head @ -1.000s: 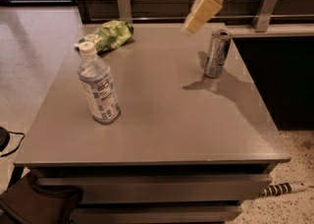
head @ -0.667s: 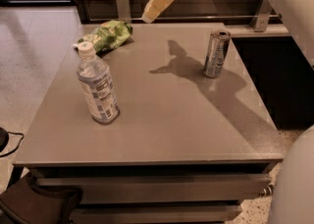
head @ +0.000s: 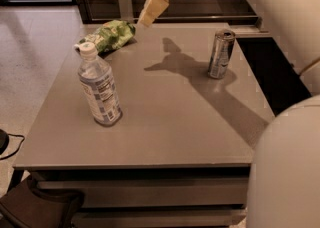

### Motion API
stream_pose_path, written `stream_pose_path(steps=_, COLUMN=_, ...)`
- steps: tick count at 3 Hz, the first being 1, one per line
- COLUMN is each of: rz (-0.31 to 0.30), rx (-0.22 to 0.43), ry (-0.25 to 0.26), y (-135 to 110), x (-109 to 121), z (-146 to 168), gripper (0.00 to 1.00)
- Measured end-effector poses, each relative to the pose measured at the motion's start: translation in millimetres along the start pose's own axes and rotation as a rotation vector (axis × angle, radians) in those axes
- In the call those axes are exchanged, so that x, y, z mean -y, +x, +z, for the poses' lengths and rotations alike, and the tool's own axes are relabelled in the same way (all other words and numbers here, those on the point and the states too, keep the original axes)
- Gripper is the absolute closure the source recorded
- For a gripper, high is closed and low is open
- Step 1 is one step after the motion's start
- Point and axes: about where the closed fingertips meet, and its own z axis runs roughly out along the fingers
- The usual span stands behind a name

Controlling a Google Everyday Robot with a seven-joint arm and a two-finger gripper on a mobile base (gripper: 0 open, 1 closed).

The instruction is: Pick green jalapeno chip bag

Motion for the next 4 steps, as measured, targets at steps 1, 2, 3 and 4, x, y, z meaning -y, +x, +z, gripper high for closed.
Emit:
stream_pose_path(steps=1, rz=0.034, rx=-0.006, ry=-0.058, y=7, x=-11, z=59, gripper=0.00)
stream_pose_path(steps=2, rz=0.042, rx=0.001, ry=-0.099, y=8, x=-20, z=100, gripper=0.00)
stream_pose_path(steps=3, rz=0.043, rx=0.017, ry=-0.129, y=3, x=-29, z=127, gripper=0.00)
stream_pose_path(steps=4, rz=0.057, rx=0.050, ry=-0.157, y=-4, x=-38, z=152, gripper=0.00)
